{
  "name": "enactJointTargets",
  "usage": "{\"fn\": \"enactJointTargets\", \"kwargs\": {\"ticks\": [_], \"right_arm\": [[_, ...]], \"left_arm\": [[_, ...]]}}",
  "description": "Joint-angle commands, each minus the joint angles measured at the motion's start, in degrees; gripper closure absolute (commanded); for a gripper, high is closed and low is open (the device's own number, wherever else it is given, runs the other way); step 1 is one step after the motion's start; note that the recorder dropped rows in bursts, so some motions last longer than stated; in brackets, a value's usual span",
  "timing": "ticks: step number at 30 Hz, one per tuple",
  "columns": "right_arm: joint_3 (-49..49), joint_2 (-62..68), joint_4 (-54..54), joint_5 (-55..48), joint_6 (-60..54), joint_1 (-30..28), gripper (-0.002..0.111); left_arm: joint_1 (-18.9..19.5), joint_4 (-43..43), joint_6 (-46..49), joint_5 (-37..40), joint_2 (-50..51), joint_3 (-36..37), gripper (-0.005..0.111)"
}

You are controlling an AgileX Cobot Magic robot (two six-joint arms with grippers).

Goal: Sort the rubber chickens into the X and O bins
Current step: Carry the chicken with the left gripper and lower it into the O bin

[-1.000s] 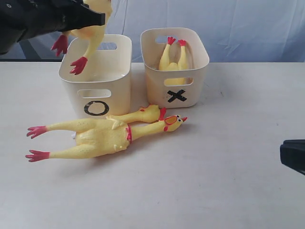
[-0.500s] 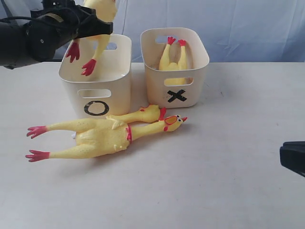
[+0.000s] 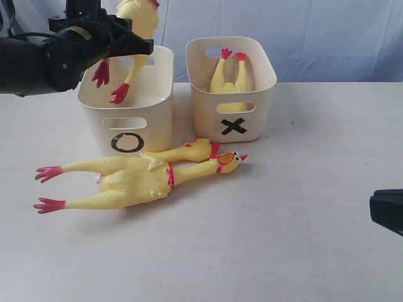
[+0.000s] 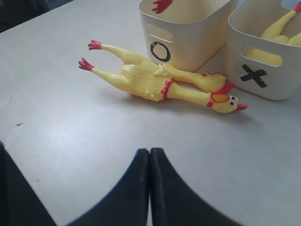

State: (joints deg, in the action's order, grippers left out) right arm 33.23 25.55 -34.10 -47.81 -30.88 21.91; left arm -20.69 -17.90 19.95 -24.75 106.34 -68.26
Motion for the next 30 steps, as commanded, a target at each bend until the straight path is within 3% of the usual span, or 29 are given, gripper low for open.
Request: {"fn": "enactJointTargets", "kwargs": {"ticks": [1,6,11,20,30], "right_arm": [[-0.24,-0.25,0.37,0.17,-0.14,-0.17,0.109],[-0.24,-0.25,0.37,0.17,-0.14,-0.17,0.109],[-0.24,-0.25,0.37,0.17,-0.14,-0.17,0.109],[-0.24,-0.25,0.37,0.4,-0.14,-0.17,0.109],[-0.24,-0.25,0.37,0.63,-0.14,-0.17,0.109]], "left_arm": [[0.17,3.72,-0.46,-7.53,3.59,-0.48,0.107],[0.94,4.65,-0.89,-16.89,9.1,-1.17,0.107],[2.41,4.42,-3.36,-15.08,11.94,-1.85,0.107],[2.42,4.53,-3.25,-8.2,12.07,-1.85,0.107],[2.42,5.7,-3.24,-5.83,12.32,-1.85,0.104]]}}
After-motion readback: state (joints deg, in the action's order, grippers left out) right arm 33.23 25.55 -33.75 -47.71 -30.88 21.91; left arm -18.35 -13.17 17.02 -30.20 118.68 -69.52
